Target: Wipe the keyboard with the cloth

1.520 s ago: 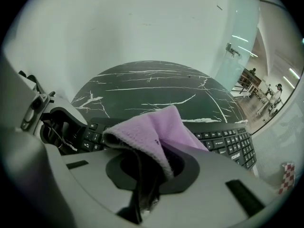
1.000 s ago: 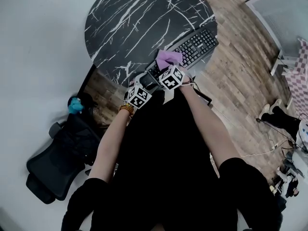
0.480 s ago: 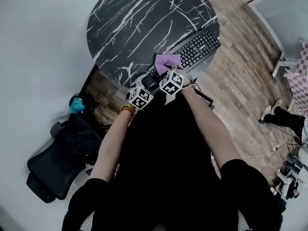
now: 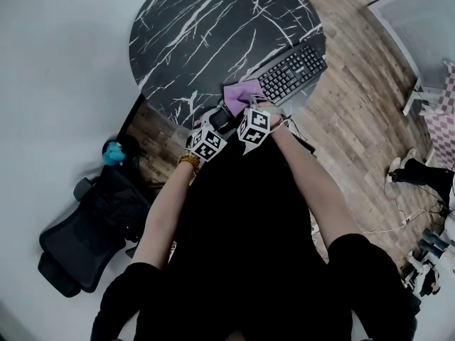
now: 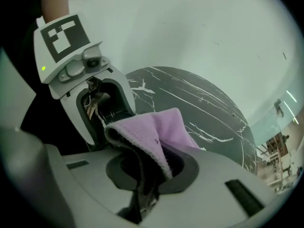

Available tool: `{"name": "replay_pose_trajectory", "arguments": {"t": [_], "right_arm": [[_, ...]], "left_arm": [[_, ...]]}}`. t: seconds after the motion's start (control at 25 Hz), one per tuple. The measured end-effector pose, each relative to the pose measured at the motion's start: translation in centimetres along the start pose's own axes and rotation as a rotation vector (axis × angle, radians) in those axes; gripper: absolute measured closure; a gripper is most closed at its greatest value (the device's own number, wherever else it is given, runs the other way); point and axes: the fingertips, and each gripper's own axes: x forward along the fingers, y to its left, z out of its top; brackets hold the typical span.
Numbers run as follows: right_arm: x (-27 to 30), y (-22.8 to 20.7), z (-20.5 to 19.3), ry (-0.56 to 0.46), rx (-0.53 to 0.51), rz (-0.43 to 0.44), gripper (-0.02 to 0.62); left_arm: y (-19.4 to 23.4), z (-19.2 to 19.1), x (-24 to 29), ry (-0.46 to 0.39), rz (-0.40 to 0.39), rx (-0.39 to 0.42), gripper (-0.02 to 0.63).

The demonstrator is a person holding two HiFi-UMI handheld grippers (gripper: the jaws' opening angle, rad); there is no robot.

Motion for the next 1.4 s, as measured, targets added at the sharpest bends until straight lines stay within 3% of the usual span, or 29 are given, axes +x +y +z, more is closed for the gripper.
{"name": "replay_pose_trajectory", "arguments": {"t": [0.16,0.4,0.48,0.6,0.64,0.72,0.84,0.92,1.0,1.12,1.4], "right_arm": [[0.2,2.0,0.7,-0.024,-0.157,0.072,0.537],[0.3,2.7,0.9,-0.051,-0.197,0.100,0.537],[0.4,2.8,1.1,-0.064,-0.040,0.171,0.537],[-0.6,0.9,2.7,-0.186,0.459,0.356,0.537],[-1.4,-0.2,3.2,-0.248,0.575,0.390,0.537],[-3.2,-2.7,3.3,-0.352,0.667,0.394,0.537],[-5.9,-6.5,1.0,-0.427,0.700,0.378,0.537],[-7.7,-9.9,-2.0,-0.447,0.729,0.317,0.537],[-9.0,-13.9,-6.0,-0.434,0.764,0.192,0.537],[-10.8,-19.4,-12.8,-0.368,0.813,-0.005,0.537],[-15.2,-28.5,-24.5,-0.203,0.817,-0.337,0.537]], "left_arm": [[0.1,0.0,0.0,-0.001,0.001,0.002,0.279],[0.0,-0.1,0.1,0.001,0.001,0.000,0.279],[0.0,-0.1,0.0,0.003,-0.001,-0.003,0.279],[0.0,0.0,0.0,0.005,-0.010,-0.003,0.279],[0.0,0.0,0.0,0.006,-0.013,-0.003,0.279],[0.0,-0.1,-0.1,0.007,-0.013,-0.004,0.279],[0.0,-0.1,-0.1,0.013,-0.012,0.007,0.279],[0.0,-0.1,-0.1,0.017,-0.014,0.013,0.279],[0.1,-0.1,-0.1,0.020,-0.016,0.011,0.279],[0.0,-0.1,-0.2,0.023,-0.014,0.003,0.280],[0.1,-0.1,-0.4,0.035,-0.010,-0.002,0.280]]}}
